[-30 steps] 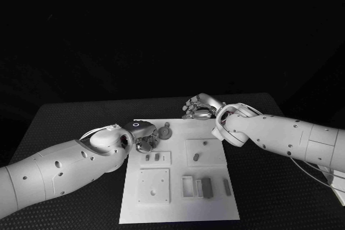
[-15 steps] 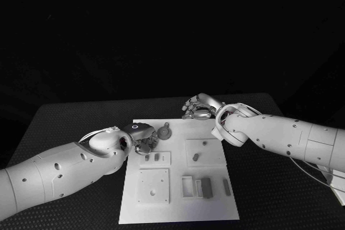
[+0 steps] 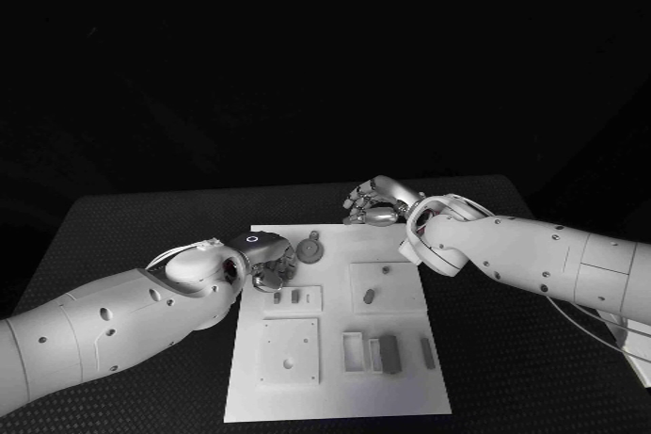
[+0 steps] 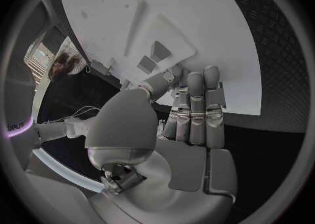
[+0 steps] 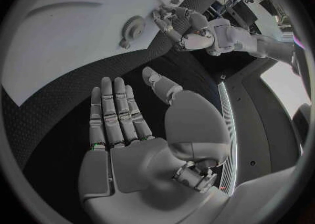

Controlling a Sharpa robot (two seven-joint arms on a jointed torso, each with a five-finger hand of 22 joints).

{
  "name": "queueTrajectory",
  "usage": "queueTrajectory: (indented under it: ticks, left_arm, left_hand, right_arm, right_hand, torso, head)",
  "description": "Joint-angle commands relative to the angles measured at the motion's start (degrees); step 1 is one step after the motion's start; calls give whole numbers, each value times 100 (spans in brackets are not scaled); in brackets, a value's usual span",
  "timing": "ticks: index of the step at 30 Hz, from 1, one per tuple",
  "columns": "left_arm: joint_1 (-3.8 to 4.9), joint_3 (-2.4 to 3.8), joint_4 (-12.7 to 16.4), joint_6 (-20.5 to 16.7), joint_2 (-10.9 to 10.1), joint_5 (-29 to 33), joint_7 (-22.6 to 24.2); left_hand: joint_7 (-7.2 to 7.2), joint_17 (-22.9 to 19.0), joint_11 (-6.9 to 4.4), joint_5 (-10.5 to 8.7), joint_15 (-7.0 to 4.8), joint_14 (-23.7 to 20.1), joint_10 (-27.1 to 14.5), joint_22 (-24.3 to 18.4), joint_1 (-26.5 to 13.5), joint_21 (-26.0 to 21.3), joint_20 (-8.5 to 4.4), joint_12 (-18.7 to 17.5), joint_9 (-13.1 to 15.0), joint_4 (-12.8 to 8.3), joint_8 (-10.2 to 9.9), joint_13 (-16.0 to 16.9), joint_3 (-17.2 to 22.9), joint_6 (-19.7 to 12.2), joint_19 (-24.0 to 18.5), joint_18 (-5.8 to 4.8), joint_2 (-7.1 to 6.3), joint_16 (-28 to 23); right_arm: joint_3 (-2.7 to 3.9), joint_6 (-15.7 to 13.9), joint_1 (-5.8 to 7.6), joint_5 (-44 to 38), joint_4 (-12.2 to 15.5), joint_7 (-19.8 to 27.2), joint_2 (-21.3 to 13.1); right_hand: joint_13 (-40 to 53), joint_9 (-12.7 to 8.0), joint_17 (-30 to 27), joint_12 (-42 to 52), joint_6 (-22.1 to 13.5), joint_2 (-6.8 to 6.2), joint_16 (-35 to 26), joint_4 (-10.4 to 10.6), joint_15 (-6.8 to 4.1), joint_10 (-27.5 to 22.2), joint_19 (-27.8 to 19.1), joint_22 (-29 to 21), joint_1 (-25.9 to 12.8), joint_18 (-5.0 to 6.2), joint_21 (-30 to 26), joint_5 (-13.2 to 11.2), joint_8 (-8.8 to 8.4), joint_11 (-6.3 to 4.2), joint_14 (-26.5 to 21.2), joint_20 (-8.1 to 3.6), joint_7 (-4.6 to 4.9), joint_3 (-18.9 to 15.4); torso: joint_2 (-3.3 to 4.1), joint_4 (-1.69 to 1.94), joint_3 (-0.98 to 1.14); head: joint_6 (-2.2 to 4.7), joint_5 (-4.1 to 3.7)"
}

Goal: Assemble the parts on the task board

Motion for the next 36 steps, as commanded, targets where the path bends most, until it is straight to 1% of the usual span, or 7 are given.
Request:
queueTrajectory:
  ticks: [1,22,25,28,31,33,36]
  left_arm:
    - [-19,-12,0,-19,-24,26,-3]
    - [-19,13,-4,-424,-226,76,31]
    - [-18,70,-37,-518,-292,370,74]
    - [-18,137,-61,-662,-366,617,131]
    - [-16,195,-61,-832,-494,1321,203]
    - [-15,215,-60,-953,-557,1810,259]
    - [-12,236,-50,-1003,-654,2692,341]
  left_hand:
    - [4,7,15,30,-4,-31,13,7,-11,-22,0,-32,-6,7,-25,7,-32,-49,-5,267,-58,-22]
    - [-23,69,-3,30,-22,2,48,60,37,-22,-13,-37,-5,2,-32,37,-24,-112,35,271,-153,-6]
    - [-16,93,31,22,8,-55,-31,76,67,-57,5,-88,10,14,5,31,26,-63,-11,259,-198,-33]
    - [19,75,116,19,96,-246,-214,60,46,-187,78,-152,19,24,27,5,80,-46,-196,236,-214,-161]
    - [25,60,168,5,145,-322,-340,47,-1,-263,128,-154,25,41,38,-12,77,-48,-271,242,-244,-234]
    - [42,54,192,-8,168,-354,-404,42,-56,-296,151,-156,30,57,43,-20,41,-54,-298,249,-253,-264]
    - [71,49,209,-18,190,-386,-436,36,-160,-336,177,-142,37,88,49,-20,-40,-64,-327,254,-263,-297]
  right_arm:
    - [2,80,-3,-7,-2,51,-2]
    - [2,188,-3,-169,-139,47,-32]
    - [1,284,-3,-484,-164,44,-76]
    - [1,418,-3,-711,-146,17,-164]
    - [-2,616,-3,-941,-147,15,-233]
    - [-9,712,-3,-1133,-112,1,-303]
    - [-31,832,-4,-1469,-54,-8,-416]
  right_hand:
    - [-11,-6,10,36,-42,-12,-34,-7,31,21,-36,9,-20,-77,-36,-9,34,27,7,21,-13,-25]
    - [-61,-18,47,57,-28,-7,-49,-33,19,24,-12,40,39,-66,-44,-9,50,24,45,16,-21,-12]
    - [-119,-24,104,89,25,-14,-34,-53,-28,39,89,79,130,-30,-28,-8,89,21,155,7,-43,-5]
    - [-178,-19,156,115,143,-11,-26,-47,-74,173,204,111,189,10,-17,-14,159,-30,273,3,-83,3]
    - [-311,-14,227,-23,315,-18,7,-38,-158,449,405,153,205,80,26,-14,247,-101,469,-7,-155,32]
    - [-428,-30,302,-184,381,-5,56,-34,-246,631,611,184,196,154,74,-14,273,-127,677,-17,-179,44]
    - [-541,-40,395,-361,478,-7,121,-32,-365,866,880,225,193,252,147,-9,314,-171,953,-31,-217,53]
  torso:
    - [1,2,2]
    - [-2,-1,0]
    - [-4,-2,2]
    - [-3,6,3]
    - [1,4,2]
    - [0,-6,4]
    - [0,3,8]
  head:
    - [-3,-2]
    - [31,-14]
    - [49,-18]
    - [73,-33]
    - [96,-40]
    - [109,-40]
    - [124,-71]
